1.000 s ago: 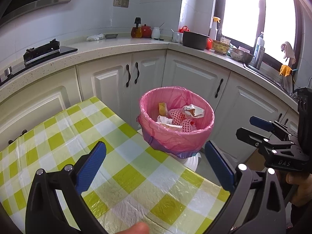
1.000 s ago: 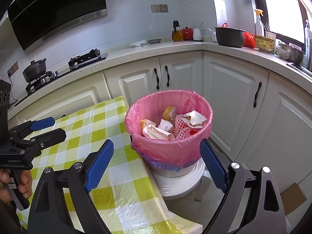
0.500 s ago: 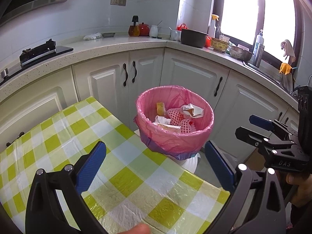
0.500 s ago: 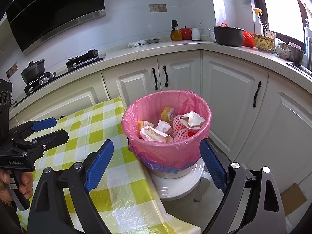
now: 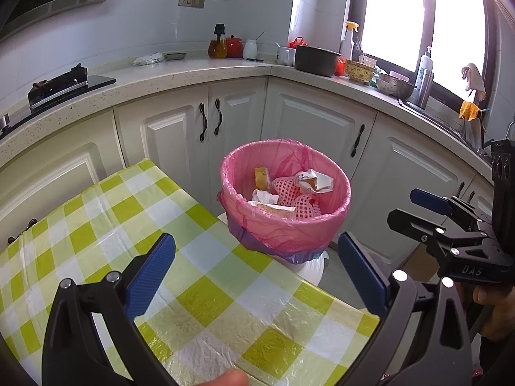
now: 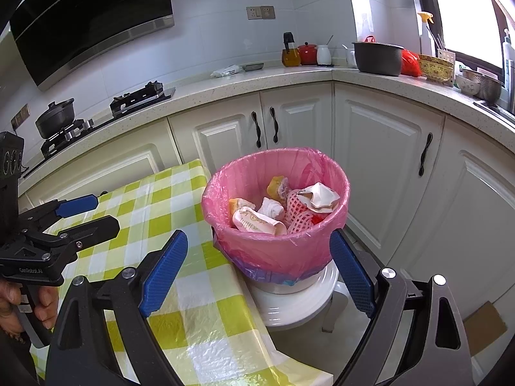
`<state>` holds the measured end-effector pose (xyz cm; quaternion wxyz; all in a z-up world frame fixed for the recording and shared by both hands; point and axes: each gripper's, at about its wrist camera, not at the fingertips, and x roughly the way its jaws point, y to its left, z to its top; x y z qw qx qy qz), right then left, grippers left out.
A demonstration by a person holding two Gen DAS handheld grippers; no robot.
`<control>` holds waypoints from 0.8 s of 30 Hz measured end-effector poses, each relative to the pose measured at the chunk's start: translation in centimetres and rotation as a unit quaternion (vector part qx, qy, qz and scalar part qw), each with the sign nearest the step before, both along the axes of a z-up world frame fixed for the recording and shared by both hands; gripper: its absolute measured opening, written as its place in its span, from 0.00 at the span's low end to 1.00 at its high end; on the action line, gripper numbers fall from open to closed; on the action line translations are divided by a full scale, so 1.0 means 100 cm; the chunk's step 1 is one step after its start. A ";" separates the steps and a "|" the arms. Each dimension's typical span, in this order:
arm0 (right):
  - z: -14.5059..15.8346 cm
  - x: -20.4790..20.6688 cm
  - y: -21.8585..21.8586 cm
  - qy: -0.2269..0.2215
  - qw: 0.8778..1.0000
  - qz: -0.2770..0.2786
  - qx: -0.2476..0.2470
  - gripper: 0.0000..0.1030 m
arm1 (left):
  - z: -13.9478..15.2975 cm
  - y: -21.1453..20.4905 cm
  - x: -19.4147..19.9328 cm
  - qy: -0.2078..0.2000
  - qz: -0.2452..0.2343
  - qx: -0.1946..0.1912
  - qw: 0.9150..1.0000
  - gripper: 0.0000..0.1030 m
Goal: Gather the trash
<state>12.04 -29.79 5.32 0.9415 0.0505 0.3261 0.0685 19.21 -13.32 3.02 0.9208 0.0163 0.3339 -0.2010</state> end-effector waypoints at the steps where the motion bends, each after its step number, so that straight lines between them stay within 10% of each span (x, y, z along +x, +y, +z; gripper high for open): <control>1: 0.000 0.000 0.000 0.000 1.000 0.000 0.000 0.82 | 0.000 0.000 0.001 0.000 0.000 0.001 1.000 0.95; 24: 0.003 0.001 -0.001 0.000 1.000 -0.002 0.005 0.82 | 0.003 -0.001 0.005 -0.001 -0.004 0.002 1.000 0.95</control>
